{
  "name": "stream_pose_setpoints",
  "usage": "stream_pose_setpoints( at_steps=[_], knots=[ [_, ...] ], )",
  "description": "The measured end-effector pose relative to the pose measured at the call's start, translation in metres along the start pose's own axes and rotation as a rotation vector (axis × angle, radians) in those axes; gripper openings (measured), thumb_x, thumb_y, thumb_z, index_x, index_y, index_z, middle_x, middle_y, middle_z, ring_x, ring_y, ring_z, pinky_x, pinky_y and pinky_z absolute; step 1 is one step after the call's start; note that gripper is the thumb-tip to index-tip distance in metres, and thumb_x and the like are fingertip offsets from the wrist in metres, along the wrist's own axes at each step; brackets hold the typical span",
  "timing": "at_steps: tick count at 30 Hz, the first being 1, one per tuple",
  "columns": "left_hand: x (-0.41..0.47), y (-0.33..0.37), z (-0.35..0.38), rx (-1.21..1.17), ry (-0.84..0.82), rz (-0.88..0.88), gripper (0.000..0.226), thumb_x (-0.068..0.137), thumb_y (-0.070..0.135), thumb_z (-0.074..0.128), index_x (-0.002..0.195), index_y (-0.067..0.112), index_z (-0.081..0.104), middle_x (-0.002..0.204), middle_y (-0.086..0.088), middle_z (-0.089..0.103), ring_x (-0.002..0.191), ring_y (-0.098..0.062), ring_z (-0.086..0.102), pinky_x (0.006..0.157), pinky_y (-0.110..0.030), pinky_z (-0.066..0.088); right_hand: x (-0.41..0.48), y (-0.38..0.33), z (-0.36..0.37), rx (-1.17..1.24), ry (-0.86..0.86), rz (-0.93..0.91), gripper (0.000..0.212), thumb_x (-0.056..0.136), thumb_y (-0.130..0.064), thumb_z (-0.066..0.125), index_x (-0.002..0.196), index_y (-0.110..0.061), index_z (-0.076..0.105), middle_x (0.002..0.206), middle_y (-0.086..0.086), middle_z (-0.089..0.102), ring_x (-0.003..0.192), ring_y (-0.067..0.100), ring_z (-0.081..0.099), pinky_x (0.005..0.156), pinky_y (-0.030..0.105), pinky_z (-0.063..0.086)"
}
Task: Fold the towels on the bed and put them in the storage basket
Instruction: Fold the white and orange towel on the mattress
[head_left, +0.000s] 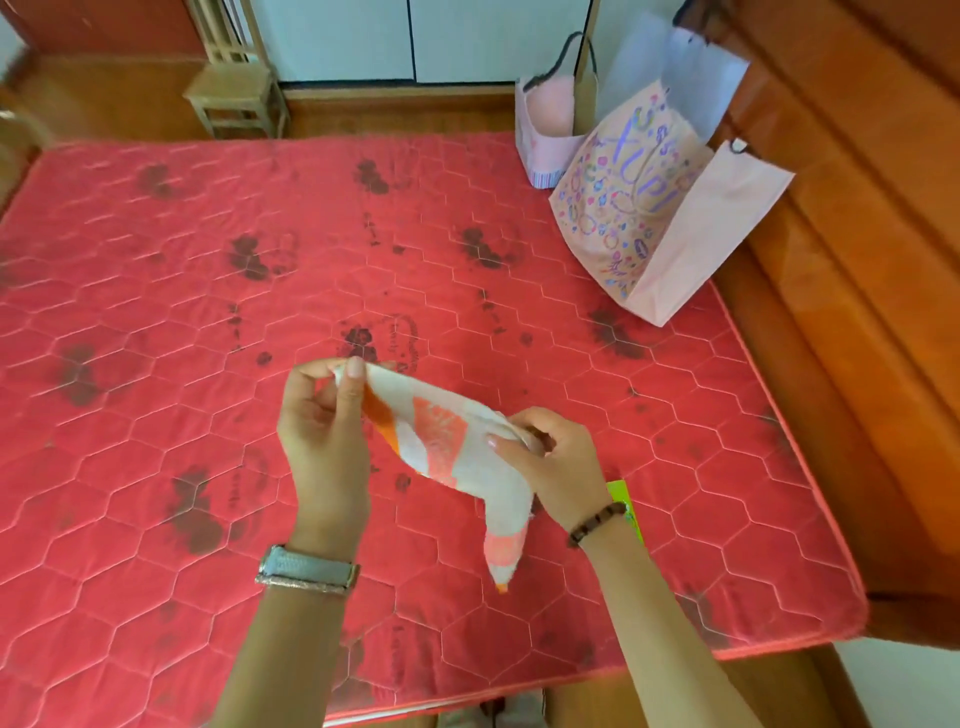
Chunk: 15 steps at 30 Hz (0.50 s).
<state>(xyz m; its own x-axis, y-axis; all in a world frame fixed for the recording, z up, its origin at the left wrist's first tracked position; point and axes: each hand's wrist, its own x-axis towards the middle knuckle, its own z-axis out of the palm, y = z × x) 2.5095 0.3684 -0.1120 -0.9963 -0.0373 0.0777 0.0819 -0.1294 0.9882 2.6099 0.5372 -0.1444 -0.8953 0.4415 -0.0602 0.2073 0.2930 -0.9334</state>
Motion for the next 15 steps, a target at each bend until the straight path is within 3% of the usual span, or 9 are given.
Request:
stream_pose_setpoints(
  at_steps=[5,8,12,15],
  knots=[
    [0.038,0.049,-0.014,-0.051,0.127,0.092,0.012,0.097,0.023,0.063,0.088,0.028,0.058,0.066,0.014,0.054,0.064,-0.004,0.046,0.067,-0.025,0.040,0.011,-0.051,-0.050,-0.092,0.146,-0.124,0.033,0.080,0.002,0.064,0.098,-0.024,0.072,0.092,-0.020,0.068,0.088,-0.008,0.060,0.076,0.009,0.043],
    [0.055,0.072,-0.014,-0.040,0.211,0.126,0.014,0.095,0.025,0.064,0.084,0.030,0.058,0.067,0.009,0.046,0.061,-0.006,0.040,0.061,-0.025,0.036,0.021,-0.077,-0.076,-0.054,0.220,-0.167,0.029,0.085,0.001,0.060,0.101,-0.020,0.074,0.095,-0.018,0.071,0.091,-0.002,0.064,0.077,0.014,0.047],
    [0.065,0.087,-0.006,-0.037,0.259,0.073,0.012,0.094,0.023,0.068,0.084,0.028,0.063,0.062,0.018,0.054,0.061,-0.005,0.046,0.063,-0.024,0.042,0.033,-0.107,-0.100,0.009,0.306,-0.206,0.026,0.086,0.004,0.058,0.097,-0.012,0.075,0.096,-0.012,0.072,0.092,-0.005,0.063,0.081,0.009,0.044],
    [0.075,0.094,0.001,-0.009,0.253,0.034,0.010,0.095,0.020,0.067,0.096,0.011,0.071,0.054,0.021,0.052,0.056,0.003,0.046,0.067,-0.023,0.042,0.048,-0.128,-0.111,0.034,0.311,-0.218,0.023,0.089,0.001,0.057,0.099,-0.012,0.074,0.096,-0.015,0.071,0.092,-0.007,0.063,0.083,0.011,0.046]
  ],
)
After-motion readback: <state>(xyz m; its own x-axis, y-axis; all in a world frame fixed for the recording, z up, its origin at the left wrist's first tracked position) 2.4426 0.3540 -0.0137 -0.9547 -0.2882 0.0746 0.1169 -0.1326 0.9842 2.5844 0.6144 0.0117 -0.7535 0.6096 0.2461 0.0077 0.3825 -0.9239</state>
